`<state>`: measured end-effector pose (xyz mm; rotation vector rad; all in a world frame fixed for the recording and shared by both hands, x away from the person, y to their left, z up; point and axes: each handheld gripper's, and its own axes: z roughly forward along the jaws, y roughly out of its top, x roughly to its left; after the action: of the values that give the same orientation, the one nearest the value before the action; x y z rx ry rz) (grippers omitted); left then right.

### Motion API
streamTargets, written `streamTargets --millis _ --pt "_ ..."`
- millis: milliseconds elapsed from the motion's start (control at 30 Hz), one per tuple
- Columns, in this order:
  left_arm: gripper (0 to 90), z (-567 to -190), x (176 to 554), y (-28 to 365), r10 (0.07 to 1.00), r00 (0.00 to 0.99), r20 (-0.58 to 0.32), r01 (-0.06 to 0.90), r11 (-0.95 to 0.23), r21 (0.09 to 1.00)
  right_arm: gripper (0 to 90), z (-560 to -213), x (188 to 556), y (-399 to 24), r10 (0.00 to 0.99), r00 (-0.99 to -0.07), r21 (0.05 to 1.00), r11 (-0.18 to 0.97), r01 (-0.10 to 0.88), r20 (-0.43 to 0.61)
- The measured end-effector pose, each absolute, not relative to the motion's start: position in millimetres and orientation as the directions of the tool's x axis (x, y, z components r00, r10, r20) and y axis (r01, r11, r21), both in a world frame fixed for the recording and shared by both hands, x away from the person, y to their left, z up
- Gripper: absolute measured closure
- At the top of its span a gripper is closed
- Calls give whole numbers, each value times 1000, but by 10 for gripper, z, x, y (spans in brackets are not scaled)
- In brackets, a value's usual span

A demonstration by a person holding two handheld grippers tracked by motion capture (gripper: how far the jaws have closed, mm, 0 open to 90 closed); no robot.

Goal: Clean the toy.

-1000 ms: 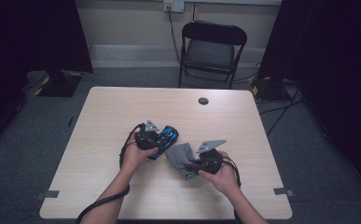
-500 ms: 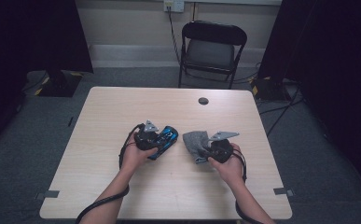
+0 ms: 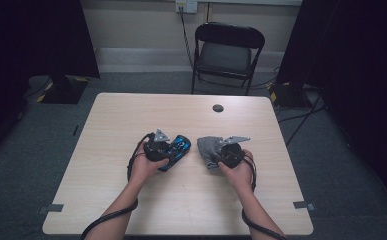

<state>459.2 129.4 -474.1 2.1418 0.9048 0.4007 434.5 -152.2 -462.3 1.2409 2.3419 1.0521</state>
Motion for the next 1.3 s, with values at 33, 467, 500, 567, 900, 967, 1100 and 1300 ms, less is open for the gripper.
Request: streamTargets --millis 33,467,500,567,900,967,1100,1300 --pt "490 -4740 4594 1296 714 700 -4 474 -460 751 764 -4641 4352 -1500 807 -586 714 367 596 74" --pt "490 -4738 4588 1308 713 701 -11 479 -459 748 763 -4791 4290 -1277 768 -633 691 407 598 96" --pt "491 -4738 4592 1305 713 701 -14 480 -457 749 763 -4791 4281 -1268 762 -640 689 413 596 96" --pt "490 -4731 4597 1301 712 702 -4 477 -467 745 763 -4788 4263 -1247 753 -651 685 425 592 95" --pt "491 -4728 4593 1290 715 699 -2 480 -467 743 763 -4794 4159 -1107 701 -704 683 460 567 112" --pt "491 -4727 4593 1290 713 701 0 478 -470 742 763 -4796 4135 -1076 693 -710 683 461 567 121" --pt "491 -4724 4589 1294 714 700 7 476 -474 741 764 -4801 4099 -1031 677 -725 687 468 556 126" --pt "491 -4729 4579 1293 715 700 -3 480 -467 743 764 -4812 4043 -1011 654 -742 695 466 548 146"
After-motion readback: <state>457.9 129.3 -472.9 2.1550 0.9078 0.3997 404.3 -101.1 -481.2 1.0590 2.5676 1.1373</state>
